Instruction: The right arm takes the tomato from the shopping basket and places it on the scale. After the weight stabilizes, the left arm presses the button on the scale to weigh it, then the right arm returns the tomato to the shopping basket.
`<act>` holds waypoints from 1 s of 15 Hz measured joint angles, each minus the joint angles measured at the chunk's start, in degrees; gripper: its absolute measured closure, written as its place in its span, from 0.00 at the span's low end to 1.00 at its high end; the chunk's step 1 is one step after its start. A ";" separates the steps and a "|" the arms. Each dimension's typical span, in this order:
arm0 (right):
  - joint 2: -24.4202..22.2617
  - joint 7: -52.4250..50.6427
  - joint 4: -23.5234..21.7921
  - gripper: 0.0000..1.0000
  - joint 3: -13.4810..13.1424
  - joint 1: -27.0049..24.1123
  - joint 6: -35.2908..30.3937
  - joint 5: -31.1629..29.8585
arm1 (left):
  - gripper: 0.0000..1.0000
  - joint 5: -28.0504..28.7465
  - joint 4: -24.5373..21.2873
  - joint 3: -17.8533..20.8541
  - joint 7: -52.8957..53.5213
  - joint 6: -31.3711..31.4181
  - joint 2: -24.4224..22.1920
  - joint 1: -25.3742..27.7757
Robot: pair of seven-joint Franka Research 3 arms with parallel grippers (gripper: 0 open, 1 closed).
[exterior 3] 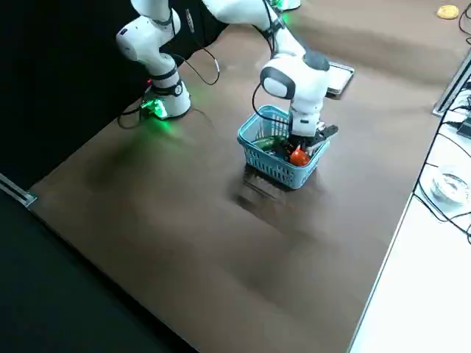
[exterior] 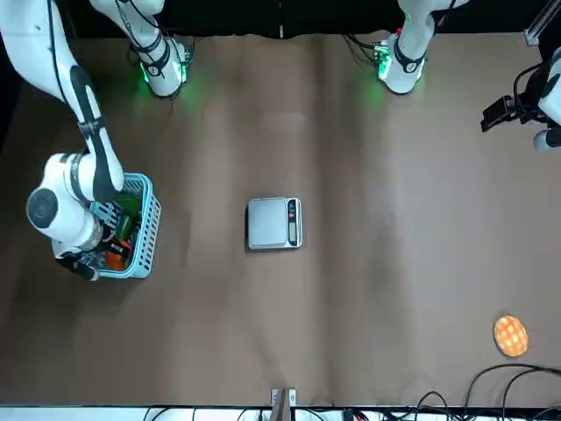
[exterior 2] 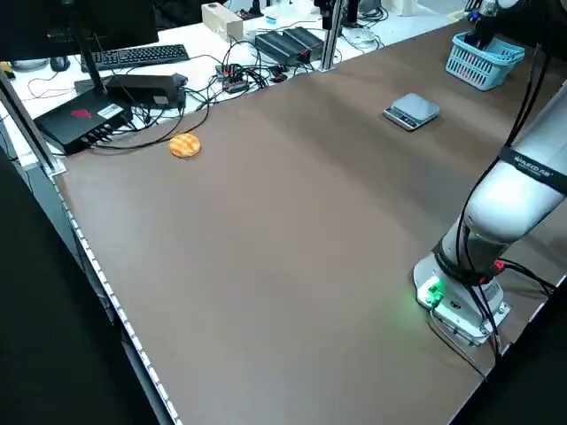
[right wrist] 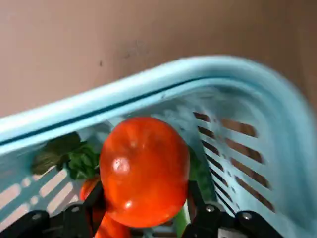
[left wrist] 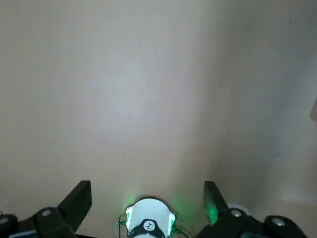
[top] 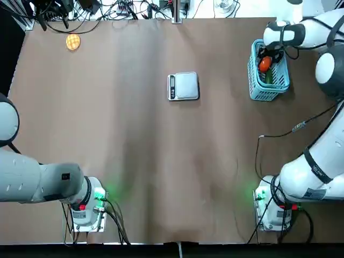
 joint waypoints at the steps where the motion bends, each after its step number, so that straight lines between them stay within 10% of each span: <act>1: -1.56 -0.37 0.33 0.31 0.04 0.02 -1.93 -0.01 | 0.00 0.00 0.00 0.00 0.00 0.00 0.00 0.00; 8: -12.77 -4.78 0.69 0.31 1.39 0.70 -13.87 0.06 | 0.00 0.00 -0.02 0.00 0.43 0.02 0.00 0.00; 15: -15.70 -6.69 3.03 0.31 9.33 6.49 -19.64 12.04 | 0.00 0.00 -0.01 0.06 6.12 1.28 0.11 0.03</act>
